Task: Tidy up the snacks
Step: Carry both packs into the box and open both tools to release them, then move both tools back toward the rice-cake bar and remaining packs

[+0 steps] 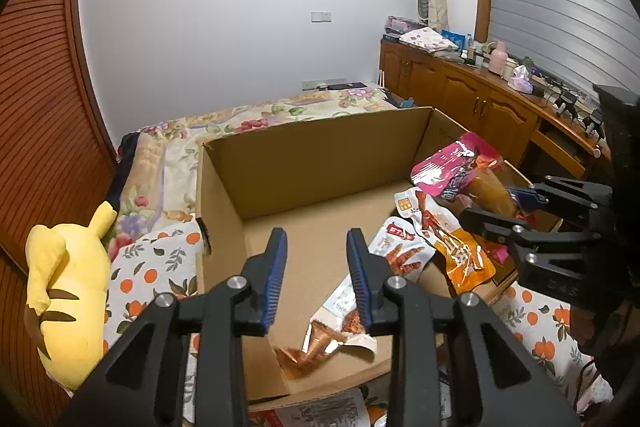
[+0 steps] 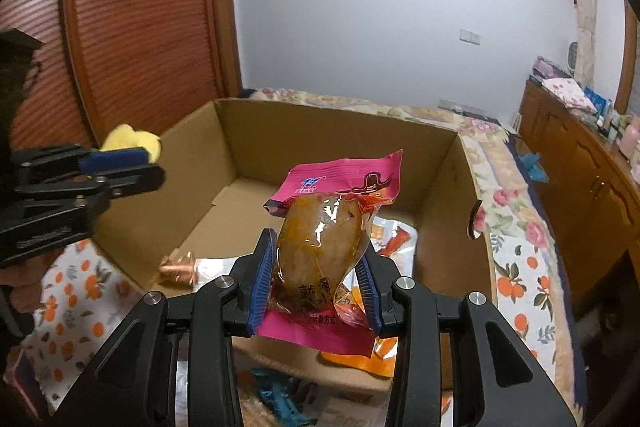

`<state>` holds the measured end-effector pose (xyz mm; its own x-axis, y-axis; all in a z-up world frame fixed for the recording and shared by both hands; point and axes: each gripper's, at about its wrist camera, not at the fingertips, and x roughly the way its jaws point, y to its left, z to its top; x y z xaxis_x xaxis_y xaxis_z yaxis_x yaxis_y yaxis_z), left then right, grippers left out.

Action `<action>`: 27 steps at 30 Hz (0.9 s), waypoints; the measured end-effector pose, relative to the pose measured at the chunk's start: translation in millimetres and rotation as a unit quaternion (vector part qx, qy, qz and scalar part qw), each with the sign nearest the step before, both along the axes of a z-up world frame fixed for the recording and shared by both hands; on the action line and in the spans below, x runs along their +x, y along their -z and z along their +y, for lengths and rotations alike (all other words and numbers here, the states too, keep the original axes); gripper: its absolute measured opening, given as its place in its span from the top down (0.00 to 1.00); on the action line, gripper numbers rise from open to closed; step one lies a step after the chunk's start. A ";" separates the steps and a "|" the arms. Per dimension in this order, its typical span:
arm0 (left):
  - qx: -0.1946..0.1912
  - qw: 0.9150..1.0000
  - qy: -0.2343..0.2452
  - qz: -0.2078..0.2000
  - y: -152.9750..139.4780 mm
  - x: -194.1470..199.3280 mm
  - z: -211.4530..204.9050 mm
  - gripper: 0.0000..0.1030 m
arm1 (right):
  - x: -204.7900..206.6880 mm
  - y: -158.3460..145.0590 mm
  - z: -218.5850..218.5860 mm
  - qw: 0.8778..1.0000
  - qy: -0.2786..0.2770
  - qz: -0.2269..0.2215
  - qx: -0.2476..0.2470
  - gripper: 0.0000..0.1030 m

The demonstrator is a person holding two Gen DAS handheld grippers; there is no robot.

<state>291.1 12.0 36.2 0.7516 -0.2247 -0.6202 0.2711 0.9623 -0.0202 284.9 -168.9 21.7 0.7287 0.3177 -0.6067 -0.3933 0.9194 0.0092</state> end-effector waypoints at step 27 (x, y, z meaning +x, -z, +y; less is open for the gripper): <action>-0.027 0.999 0.001 -0.032 -18.9 -51.7 29.2 0.27 | -20.0 -10.7 -6.4 0.999 -0.022 -0.014 0.042 0.45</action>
<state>239.5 41.2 55.1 0.7894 -0.2575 -0.5572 0.2751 0.9599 -0.0540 264.9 -175.3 32.5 0.7286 0.3995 -0.5564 -0.4348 0.8974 0.0749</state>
